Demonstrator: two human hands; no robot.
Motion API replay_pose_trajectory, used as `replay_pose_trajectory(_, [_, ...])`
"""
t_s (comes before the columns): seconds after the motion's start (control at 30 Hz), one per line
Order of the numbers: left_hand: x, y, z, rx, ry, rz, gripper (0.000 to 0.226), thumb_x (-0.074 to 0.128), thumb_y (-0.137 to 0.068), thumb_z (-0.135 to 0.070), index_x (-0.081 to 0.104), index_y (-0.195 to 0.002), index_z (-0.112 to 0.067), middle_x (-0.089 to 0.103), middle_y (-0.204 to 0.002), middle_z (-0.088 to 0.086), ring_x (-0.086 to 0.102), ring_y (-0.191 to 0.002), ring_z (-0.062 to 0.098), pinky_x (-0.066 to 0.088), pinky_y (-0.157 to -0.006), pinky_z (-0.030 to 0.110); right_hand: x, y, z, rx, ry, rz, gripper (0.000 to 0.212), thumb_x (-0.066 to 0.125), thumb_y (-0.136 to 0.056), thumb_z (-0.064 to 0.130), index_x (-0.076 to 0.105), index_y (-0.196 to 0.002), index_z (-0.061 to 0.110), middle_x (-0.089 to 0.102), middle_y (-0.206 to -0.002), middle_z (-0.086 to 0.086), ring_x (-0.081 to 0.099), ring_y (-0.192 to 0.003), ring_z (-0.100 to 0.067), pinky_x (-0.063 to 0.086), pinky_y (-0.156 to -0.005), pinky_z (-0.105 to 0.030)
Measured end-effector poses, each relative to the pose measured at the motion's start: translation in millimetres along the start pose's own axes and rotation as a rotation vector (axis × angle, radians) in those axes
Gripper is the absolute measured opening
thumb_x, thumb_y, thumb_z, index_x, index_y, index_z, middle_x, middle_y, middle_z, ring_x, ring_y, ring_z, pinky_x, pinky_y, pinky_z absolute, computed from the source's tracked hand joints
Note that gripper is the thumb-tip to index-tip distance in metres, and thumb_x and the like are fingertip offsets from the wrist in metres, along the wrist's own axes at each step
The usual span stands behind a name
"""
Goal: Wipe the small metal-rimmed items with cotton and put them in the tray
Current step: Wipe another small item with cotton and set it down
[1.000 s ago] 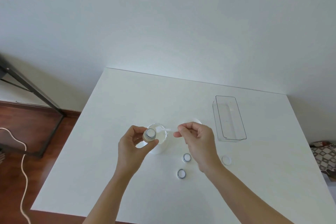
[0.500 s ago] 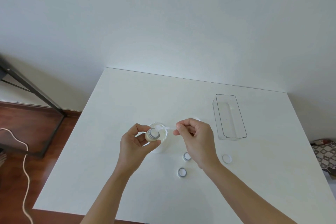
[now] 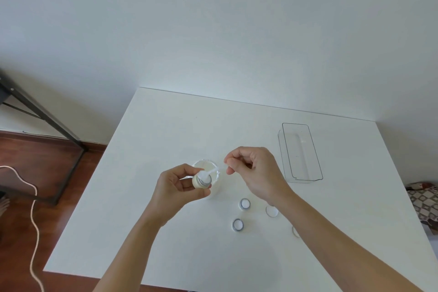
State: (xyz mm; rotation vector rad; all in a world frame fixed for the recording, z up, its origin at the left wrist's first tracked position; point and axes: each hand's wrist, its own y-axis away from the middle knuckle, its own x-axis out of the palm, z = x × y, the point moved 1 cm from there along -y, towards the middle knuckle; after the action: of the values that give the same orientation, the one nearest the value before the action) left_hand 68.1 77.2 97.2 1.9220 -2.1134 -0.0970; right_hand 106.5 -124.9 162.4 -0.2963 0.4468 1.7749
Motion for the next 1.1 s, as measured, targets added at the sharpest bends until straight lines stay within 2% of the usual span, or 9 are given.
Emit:
replay_pose_trajectory(0.07, [-0.1,-0.3,-2.0,-0.004,0.01,0.005,0.035,0.083,-0.069,0.01,0.076,-0.086,-0.02,0.079,-0.092,0.009,0.077,-0.089,0.024,0.059,-0.076,0.026,-5.5,-1.7,1.7,-0.014,0.031,0.04,0.018,0.061,-0.091,0.015,0.07,-0.078,0.023,0.072,-0.067,0.005,0.046,-0.046,0.0,0.032,-0.048,-0.008])
replay_pose_trajectory(0.23, [-1.5,-2.3,-2.5,-0.002,0.018,-0.003,0.038,0.083,-0.069,0.014,0.075,-0.086,-0.019,0.079,-0.093,0.009,0.077,-0.094,0.03,0.059,-0.076,0.027,-18.4,-9.6,-1.4,-0.008,0.019,-0.059,0.017,0.061,-0.092,0.015,0.07,-0.08,0.023,0.072,-0.068,0.005,0.053,-0.056,-0.001,0.037,-0.053,-0.015])
replay_pose_trajectory(0.3, [-0.1,-3.0,-2.8,-0.001,0.026,-0.001,0.036,0.085,-0.065,0.008,0.074,-0.085,-0.021,0.079,-0.092,0.008,0.077,-0.095,0.03,0.059,-0.077,0.027,-16.4,-11.6,-3.4,-0.002,0.027,-0.055,0.017,0.06,-0.092,0.015,0.07,-0.08,0.023,0.071,-0.068,0.006,0.055,-0.059,-0.002,0.039,-0.056,-0.018])
replay_pose_trajectory(0.47, [3.7,-7.3,-2.9,0.012,0.025,-0.025,0.032,0.086,-0.061,-0.001,0.071,-0.085,-0.018,0.08,-0.095,0.009,0.077,-0.092,0.028,0.059,-0.077,0.028,-14.4,-12.5,-8.0,0.01,0.027,-0.033,0.018,0.06,-0.092,0.015,0.07,-0.08,0.024,0.072,-0.068,0.006,0.054,-0.057,-0.001,0.036,-0.053,-0.011])
replay_pose_trajectory(0.63, [7.2,-10.1,0.4,0.063,0.016,-0.094,0.037,0.087,-0.063,0.006,0.07,-0.082,-0.021,0.08,-0.096,0.002,0.078,-0.085,0.021,0.059,-0.076,0.027,-10.6,-8.8,-12.1,0.025,0.014,-0.052,0.016,0.06,-0.091,0.015,0.071,-0.08,0.021,0.071,-0.066,0.007,0.049,-0.05,0.001,0.033,-0.049,-0.009])
replay_pose_trajectory(0.77, [10.7,-13.3,5.4,0.144,-0.052,-0.178,0.041,0.087,-0.065,0.011,0.067,-0.083,-0.019,0.077,-0.093,-0.005,0.077,-0.087,0.018,0.059,-0.08,0.024,-3.4,-5.7,-16.0,0.05,0.0,-0.106,0.016,0.061,-0.091,0.015,0.071,-0.079,0.02,0.071,-0.065,0.008,0.055,-0.055,-0.012,0.039,-0.053,-0.016])
replay_pose_trajectory(0.87, [13.2,-15.3,8.6,0.189,-0.127,-0.255,0.041,0.089,-0.064,0.009,0.062,-0.086,-0.013,0.074,-0.09,-0.011,0.076,-0.085,0.014,0.057,-0.078,0.021,3.4,-2.9,-18.0,0.071,-0.043,-0.15,0.016,0.061,-0.091,0.013,0.071,-0.08,0.019,0.071,-0.063,0.008,0.051,-0.049,0.0,0.034,-0.048,-0.008])
replay_pose_trajectory(1.0, [14.1,-16.6,10.9,0.236,-0.223,-0.36,0.052,0.092,-0.062,0.003,0.06,-0.079,-0.034,0.07,-0.092,-0.013,0.073,-0.086,0.014,0.058,-0.081,0.024,13.0,1.8,-18.8,0.111,-0.125,-0.173,0.016,0.06,-0.092,0.014,0.071,-0.082,0.017,0.071,-0.063,0.01,0.054,-0.051,0.004,0.036,-0.05,-0.005])
replay_pose_trajectory(1.1, [12.7,-17.9,13.5,0.256,-0.286,-0.393,0.055,0.093,-0.062,0.0,0.059,-0.078,-0.04,0.07,-0.094,-0.015,0.072,-0.087,0.012,0.057,-0.083,0.02,16.5,2.3,-19.6,0.187,-0.292,-0.181,0.013,0.06,-0.093,0.015,0.071,-0.085,0.015,0.072,-0.064,0.008,0.056,-0.054,0.006,0.039,-0.061,-0.008])
